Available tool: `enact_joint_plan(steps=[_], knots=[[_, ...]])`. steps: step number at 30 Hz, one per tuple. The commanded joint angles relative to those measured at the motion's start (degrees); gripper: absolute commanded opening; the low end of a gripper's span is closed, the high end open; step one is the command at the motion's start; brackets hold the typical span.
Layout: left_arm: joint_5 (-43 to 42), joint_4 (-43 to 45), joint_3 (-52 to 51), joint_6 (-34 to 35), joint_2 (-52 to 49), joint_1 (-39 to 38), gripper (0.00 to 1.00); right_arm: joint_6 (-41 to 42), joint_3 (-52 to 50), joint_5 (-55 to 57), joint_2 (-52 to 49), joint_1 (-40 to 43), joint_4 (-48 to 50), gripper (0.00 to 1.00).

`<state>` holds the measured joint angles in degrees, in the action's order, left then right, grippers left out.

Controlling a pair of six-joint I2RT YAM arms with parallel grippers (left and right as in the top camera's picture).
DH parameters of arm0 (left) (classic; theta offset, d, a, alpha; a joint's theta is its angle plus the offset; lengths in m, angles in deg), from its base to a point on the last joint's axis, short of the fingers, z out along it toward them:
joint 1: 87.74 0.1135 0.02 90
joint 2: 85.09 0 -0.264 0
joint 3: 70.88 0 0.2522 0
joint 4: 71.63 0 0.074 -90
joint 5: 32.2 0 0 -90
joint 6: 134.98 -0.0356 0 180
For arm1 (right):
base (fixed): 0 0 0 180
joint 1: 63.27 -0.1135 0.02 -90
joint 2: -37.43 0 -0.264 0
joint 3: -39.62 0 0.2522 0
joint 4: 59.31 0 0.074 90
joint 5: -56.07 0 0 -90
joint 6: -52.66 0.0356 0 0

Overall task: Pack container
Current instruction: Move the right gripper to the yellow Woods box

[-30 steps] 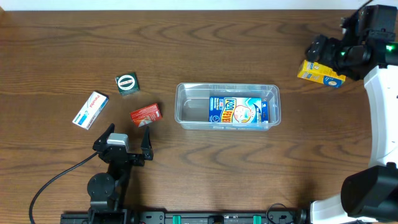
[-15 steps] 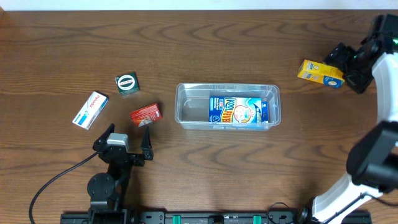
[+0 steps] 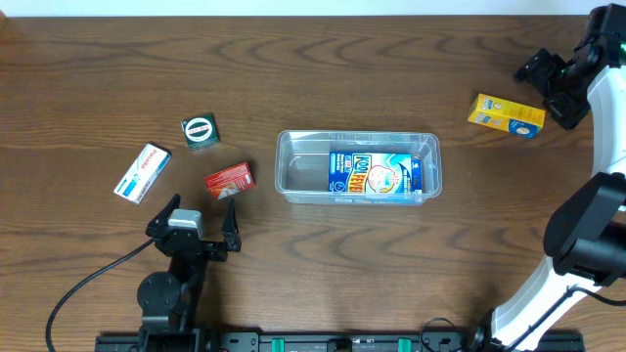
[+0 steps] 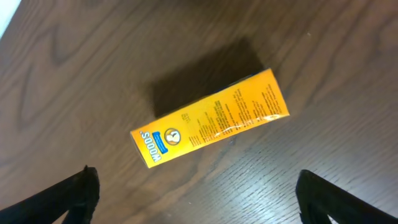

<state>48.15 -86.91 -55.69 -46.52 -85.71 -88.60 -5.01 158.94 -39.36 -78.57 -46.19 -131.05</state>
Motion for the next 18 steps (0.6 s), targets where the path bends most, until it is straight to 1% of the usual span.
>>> enact_joint_plan(steps=[1,7,12,18], knots=[[-0.1,-1.7,-1.2,-0.4,0.3,0.2,0.98,6.7,0.8,2.7,-2.3,-0.2,0.0,0.99],[-0.1,-1.7,-1.2,-0.4,0.3,0.2,0.98,13.1,0.8,6.1,-3.2,-1.0,0.1,0.99],[-0.1,-1.7,-1.2,-0.4,0.3,0.2,0.98,16.7,0.8,7.0,-4.3,-1.8,0.2,0.99],[-0.1,-1.7,-1.2,-0.4,0.3,0.2,0.98,20.0,0.8,6.9,-8.1,-2.8,0.5,0.99]])
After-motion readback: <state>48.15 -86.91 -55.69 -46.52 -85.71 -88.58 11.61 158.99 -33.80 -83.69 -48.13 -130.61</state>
